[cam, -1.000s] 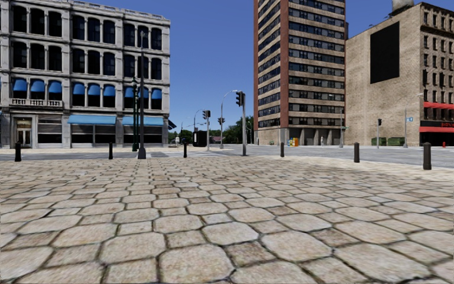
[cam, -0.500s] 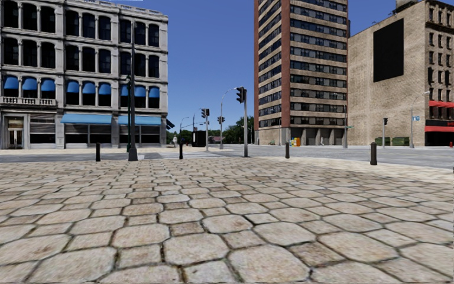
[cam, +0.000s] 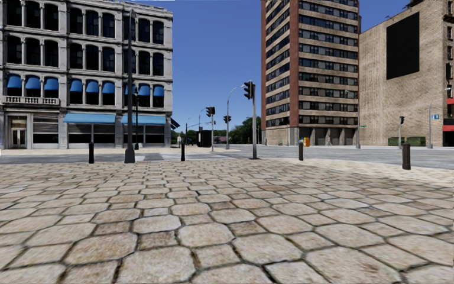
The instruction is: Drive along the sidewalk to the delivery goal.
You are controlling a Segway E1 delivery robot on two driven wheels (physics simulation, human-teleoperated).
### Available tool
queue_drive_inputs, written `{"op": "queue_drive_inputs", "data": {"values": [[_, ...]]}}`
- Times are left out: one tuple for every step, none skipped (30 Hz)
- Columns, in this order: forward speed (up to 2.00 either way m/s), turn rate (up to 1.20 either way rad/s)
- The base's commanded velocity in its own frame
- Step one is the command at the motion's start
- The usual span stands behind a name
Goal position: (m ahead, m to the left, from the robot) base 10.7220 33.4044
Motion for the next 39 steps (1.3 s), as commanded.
{"op": "queue_drive_inputs", "data": {"values": [[2.00,0.23],[2.00,0.23],[2.00,0.23],[2.00,0.23],[2.00,0.23],[2.00,0.23],[2.00,0.23],[2.00,0.23],[2.00,0.23],[2.00,0.23],[2.00,0.23],[2.00,0.23],[2.00,0.22],[2.00,0.21],[2.00,0.21],[2.00,0.19],[2.00,0.18],[2.00,0.16],[2.00,0.16],[2.00,0.11],[2.00,0.08],[2.00,0.04],[2.00,0.04],[2.00,0.00],[2.00,0.00],[2.00,0.00],[2.00,0.00],[2.00,0.00],[2.00,0.00],[2.00,0.00],[2.00,0.00],[2.00,0.00],[2.00,0.00],[2.00,0.00],[2.00,0.00],[2.00,0.00],[2.00,0.00],[2.00,0.00],[2.00,0.00]]}}
